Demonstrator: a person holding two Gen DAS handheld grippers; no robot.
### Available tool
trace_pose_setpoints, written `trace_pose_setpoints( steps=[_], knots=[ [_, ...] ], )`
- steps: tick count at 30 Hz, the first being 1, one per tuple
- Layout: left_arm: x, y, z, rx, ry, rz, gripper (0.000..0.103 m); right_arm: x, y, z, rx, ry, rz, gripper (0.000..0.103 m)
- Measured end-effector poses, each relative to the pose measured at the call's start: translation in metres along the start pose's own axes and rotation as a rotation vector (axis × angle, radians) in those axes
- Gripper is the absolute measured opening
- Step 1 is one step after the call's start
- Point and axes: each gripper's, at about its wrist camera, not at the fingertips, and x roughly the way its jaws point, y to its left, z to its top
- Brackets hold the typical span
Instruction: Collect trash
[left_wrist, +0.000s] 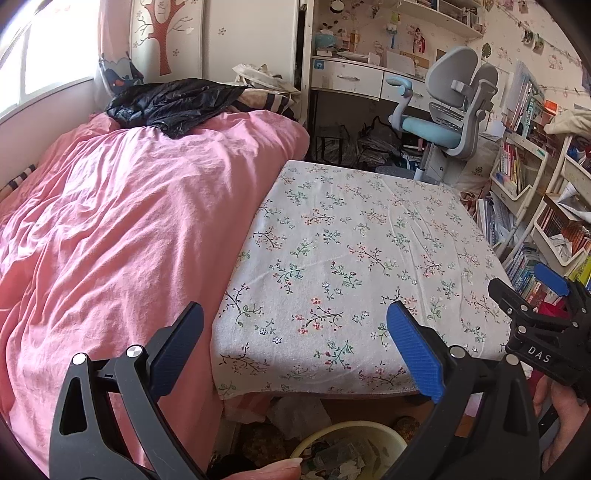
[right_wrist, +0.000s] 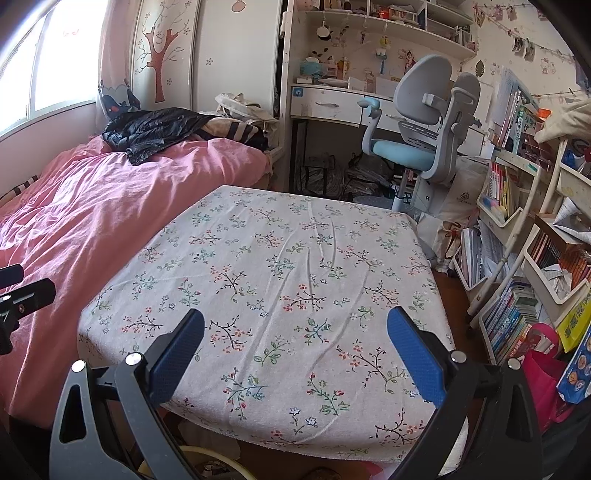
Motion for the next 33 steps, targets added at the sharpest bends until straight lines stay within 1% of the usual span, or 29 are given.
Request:
trace_pose_setpoints(
  steps=[7, 14, 33],
  knots=[
    [-0.0001, 0.0076, 0.001, -0.024, 0.012, -0.027, 0.096, -0.0006, -0.0002, 0.0002, 0.001, 0.001, -0.001, 0.095],
    [-0.0003, 0.0046, 0.0011, -0.003, 0.007, 0.009, 0.096, -0.0004, 0.0, -0.0004, -0.003, 0.004, -0.002, 0.095],
    [-0.0003, 0.0038, 0.0033, 0.011, -0.007, 0.033, 0.096, 0.0011, 0.0001, -0.002, -0.017, 0.009, -0.003, 0.095]
  ],
)
